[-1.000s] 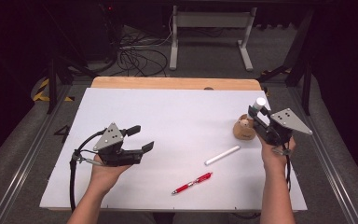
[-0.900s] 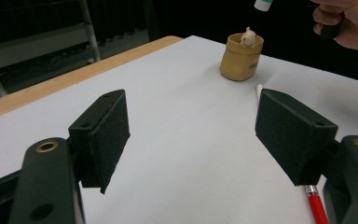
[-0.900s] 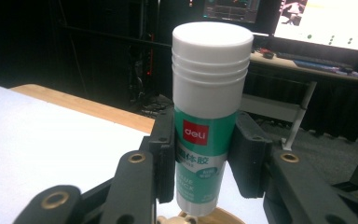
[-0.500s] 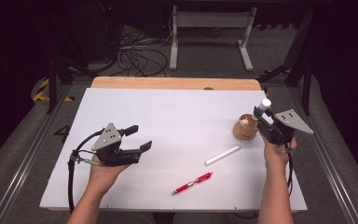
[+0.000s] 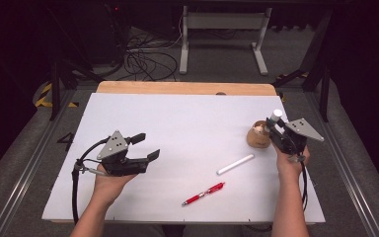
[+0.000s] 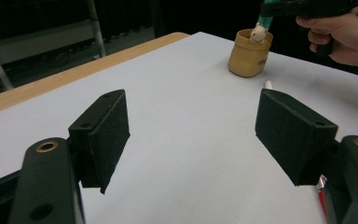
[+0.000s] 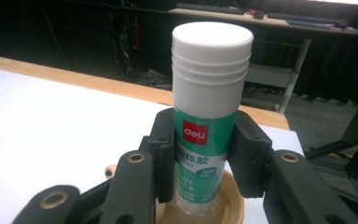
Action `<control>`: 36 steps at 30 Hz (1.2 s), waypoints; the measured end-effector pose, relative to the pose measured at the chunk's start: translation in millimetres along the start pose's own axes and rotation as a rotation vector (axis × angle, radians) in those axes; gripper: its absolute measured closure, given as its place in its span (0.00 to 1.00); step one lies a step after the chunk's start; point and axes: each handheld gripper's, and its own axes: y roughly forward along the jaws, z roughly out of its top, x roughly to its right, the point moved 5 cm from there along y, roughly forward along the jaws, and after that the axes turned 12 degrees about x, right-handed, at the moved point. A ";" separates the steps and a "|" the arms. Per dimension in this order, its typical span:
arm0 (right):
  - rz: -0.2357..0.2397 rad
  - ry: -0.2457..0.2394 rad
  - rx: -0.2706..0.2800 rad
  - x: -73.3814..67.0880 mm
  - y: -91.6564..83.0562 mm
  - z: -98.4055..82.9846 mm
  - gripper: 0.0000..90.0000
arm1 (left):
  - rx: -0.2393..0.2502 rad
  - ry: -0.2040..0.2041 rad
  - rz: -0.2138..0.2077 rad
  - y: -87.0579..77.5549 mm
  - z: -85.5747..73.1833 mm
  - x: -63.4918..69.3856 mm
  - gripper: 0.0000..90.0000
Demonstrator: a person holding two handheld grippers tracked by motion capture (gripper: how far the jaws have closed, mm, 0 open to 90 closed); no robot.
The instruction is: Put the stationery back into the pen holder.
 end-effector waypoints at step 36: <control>-0.007 0.051 -0.070 2.5 8.7 -20.4 0.72 | -0.014 0.006 -0.016 1.0 -1.9 1.4 0.30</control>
